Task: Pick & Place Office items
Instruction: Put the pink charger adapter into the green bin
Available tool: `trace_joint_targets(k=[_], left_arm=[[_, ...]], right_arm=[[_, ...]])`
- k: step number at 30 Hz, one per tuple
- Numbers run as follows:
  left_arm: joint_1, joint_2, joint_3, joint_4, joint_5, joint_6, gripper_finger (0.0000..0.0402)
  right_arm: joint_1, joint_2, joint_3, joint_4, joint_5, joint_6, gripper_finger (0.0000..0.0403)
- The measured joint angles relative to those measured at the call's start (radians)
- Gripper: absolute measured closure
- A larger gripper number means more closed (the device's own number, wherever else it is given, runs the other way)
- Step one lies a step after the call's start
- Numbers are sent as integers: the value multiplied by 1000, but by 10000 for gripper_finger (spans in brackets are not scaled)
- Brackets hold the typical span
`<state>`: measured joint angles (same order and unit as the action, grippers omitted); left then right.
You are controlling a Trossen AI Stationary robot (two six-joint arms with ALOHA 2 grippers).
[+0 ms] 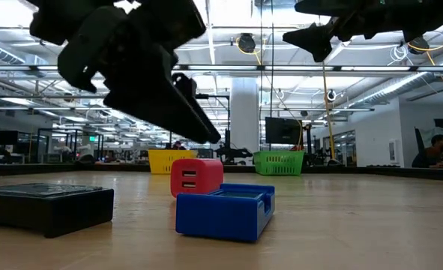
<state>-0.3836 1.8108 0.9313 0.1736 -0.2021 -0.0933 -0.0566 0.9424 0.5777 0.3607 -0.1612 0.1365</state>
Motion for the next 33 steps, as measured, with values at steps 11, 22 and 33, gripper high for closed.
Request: trace_joint_targets(k=[11, 22, 33], left_arm=[[3, 51, 0, -12, 58, 1, 116], [16, 51, 0, -28, -17, 155, 231], [62, 51, 0, -29, -232, 448, 234]], right_arm=[[0, 0, 0, -1, 0, -20, 90], [0, 1, 0, -60, 32, -2, 90], [-1, 22, 0, -60, 158, 61, 90]])
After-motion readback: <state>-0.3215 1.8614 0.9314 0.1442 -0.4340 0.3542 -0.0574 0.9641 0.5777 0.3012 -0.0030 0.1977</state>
